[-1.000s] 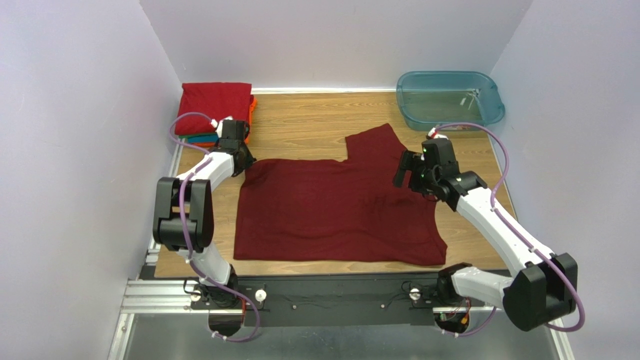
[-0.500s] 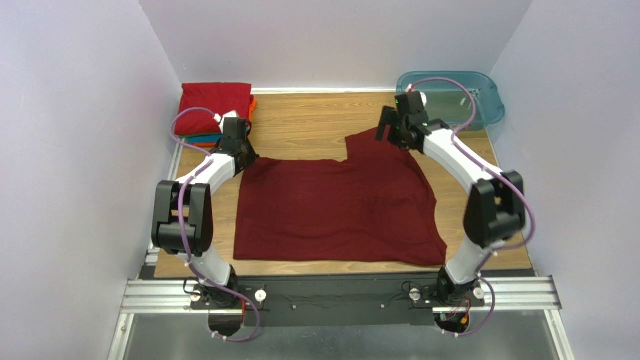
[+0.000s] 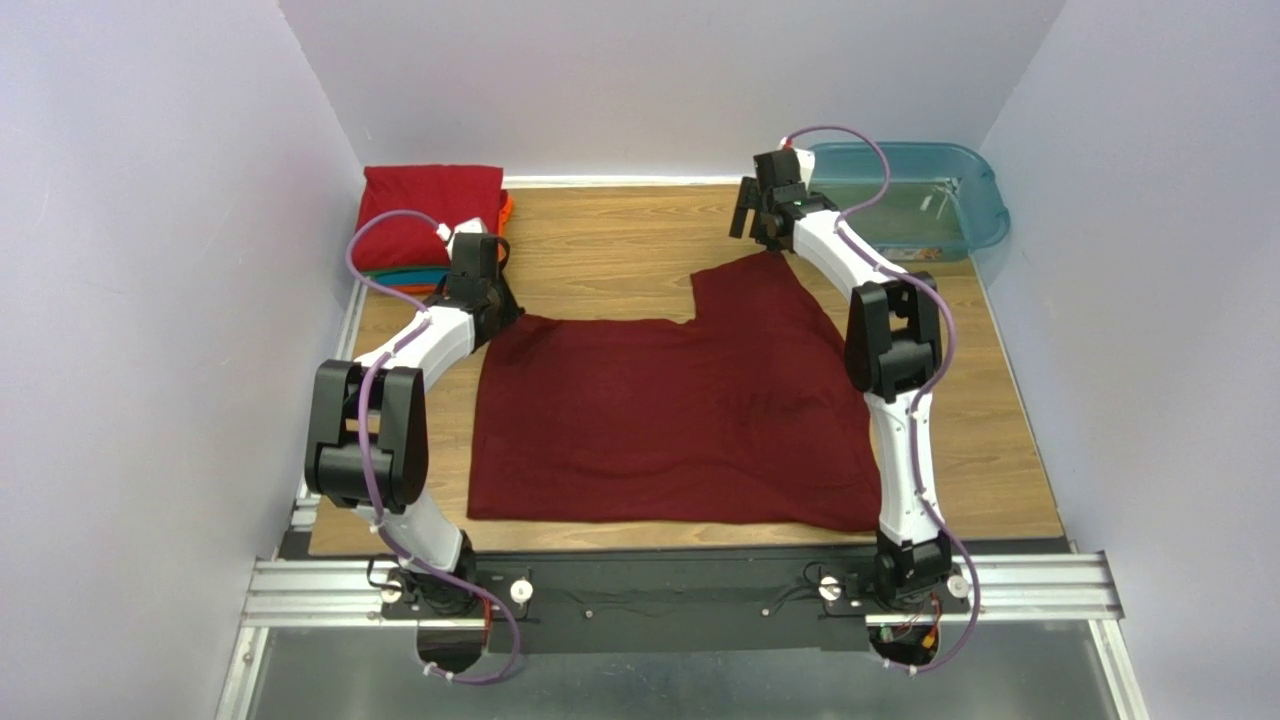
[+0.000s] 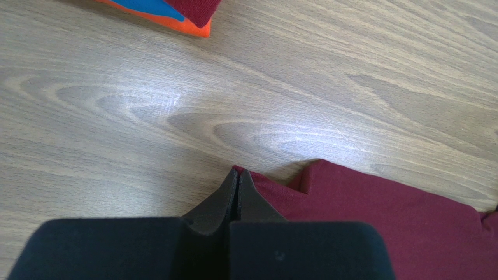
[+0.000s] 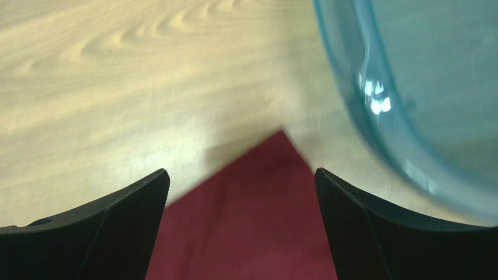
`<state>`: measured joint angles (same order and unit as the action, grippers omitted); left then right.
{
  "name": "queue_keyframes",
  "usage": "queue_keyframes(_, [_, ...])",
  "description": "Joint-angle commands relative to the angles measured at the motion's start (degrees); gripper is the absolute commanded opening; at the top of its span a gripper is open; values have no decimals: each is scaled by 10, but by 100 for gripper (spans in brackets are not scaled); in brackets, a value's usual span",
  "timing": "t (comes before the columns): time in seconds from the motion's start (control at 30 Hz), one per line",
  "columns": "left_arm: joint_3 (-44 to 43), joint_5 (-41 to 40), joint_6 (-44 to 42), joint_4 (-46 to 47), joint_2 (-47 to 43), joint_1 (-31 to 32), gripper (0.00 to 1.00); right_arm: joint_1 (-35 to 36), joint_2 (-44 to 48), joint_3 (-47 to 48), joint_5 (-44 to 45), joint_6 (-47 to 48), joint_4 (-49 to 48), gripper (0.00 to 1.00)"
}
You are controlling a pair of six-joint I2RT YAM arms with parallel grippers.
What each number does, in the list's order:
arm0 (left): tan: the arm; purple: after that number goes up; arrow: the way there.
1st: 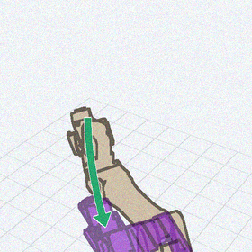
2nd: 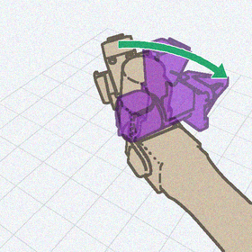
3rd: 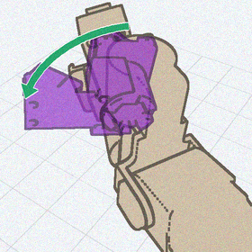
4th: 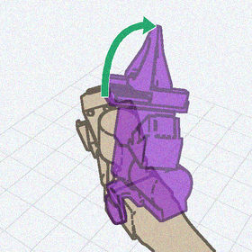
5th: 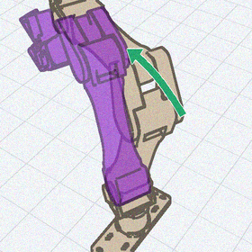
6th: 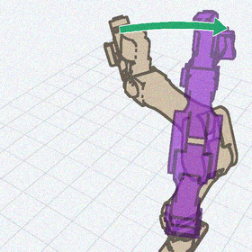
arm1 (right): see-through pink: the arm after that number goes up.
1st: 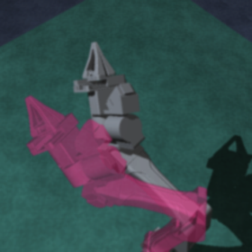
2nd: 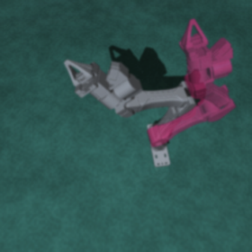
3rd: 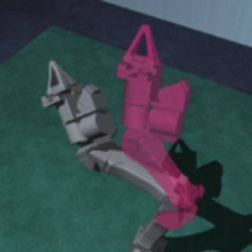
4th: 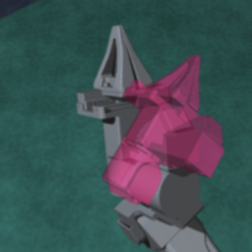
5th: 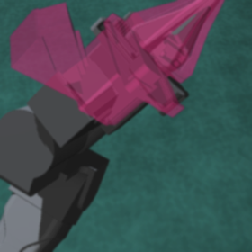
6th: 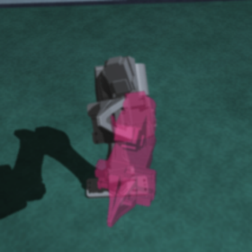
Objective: Fold and stack the t-shirts
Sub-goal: Fold the tshirt
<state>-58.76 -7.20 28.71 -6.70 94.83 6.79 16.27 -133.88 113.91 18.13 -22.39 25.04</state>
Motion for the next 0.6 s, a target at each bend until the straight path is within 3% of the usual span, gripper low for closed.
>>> queue_keyframes(0.0, [-9,-7,-7,6,-3,2,0,-17,-63,68,20,24,-1,100])
queue_keyframes(0.2, [-7,2,-12,5,3,2,0,-25,-121,120,16,38,-1,97])
queue_keyframes(0.57, [-7,-7,-8,-2,5,2,0,-27,-100,51,5,24,-1,63])
